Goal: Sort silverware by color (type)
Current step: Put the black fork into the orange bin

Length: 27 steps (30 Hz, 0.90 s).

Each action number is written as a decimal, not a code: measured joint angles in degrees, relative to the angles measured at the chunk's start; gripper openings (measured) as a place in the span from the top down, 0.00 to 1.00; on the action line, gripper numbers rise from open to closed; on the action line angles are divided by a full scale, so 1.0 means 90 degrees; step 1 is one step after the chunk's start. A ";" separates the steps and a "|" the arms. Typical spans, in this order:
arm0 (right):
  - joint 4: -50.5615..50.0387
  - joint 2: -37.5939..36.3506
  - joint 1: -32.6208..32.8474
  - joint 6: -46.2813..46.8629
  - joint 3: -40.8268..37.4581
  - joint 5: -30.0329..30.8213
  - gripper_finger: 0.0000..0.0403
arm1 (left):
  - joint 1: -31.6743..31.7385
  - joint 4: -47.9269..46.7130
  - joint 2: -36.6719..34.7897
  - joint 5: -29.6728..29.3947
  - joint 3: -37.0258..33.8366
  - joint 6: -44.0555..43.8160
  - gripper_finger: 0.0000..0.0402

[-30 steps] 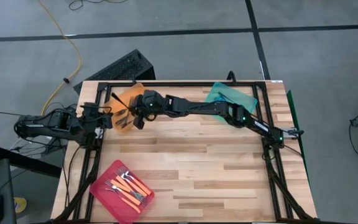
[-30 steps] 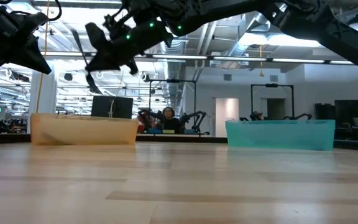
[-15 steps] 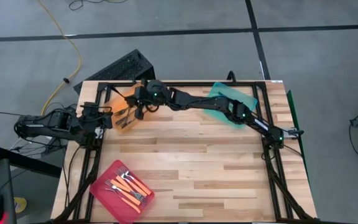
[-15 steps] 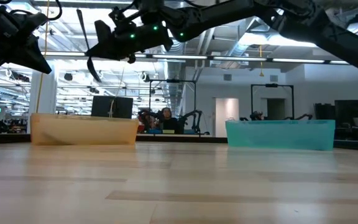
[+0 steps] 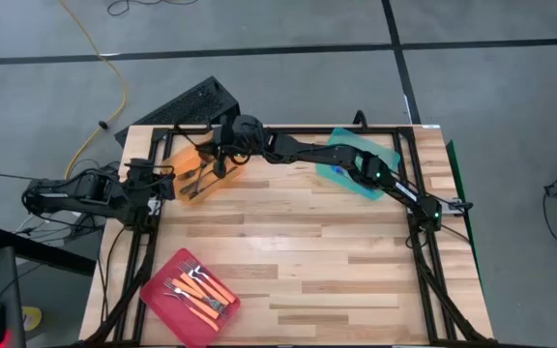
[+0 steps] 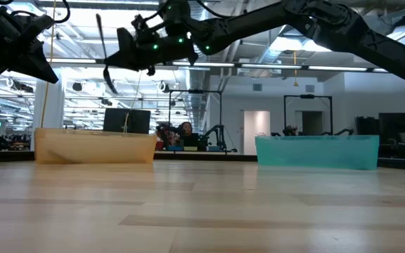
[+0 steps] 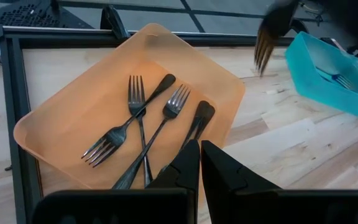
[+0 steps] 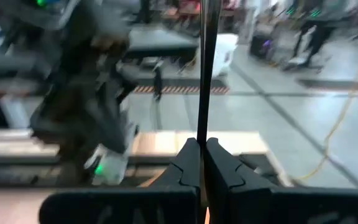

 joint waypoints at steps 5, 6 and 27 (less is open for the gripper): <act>-0.0160 0.0301 0.0043 -0.0168 0.0003 -0.0153 0.94 | 0.0001 -0.0022 -0.0001 -0.0067 0.0000 -0.0002 1.00; -0.0367 0.0330 0.0050 -0.0216 -0.0018 -0.0138 0.94 | 0.0001 -0.0023 -0.0001 -0.0067 0.0000 -0.0005 1.00; -0.1411 0.0439 0.0233 -0.2749 -0.0005 0.1840 0.94 | 0.0001 -0.0023 -0.0001 -0.0145 0.0000 -0.0024 1.00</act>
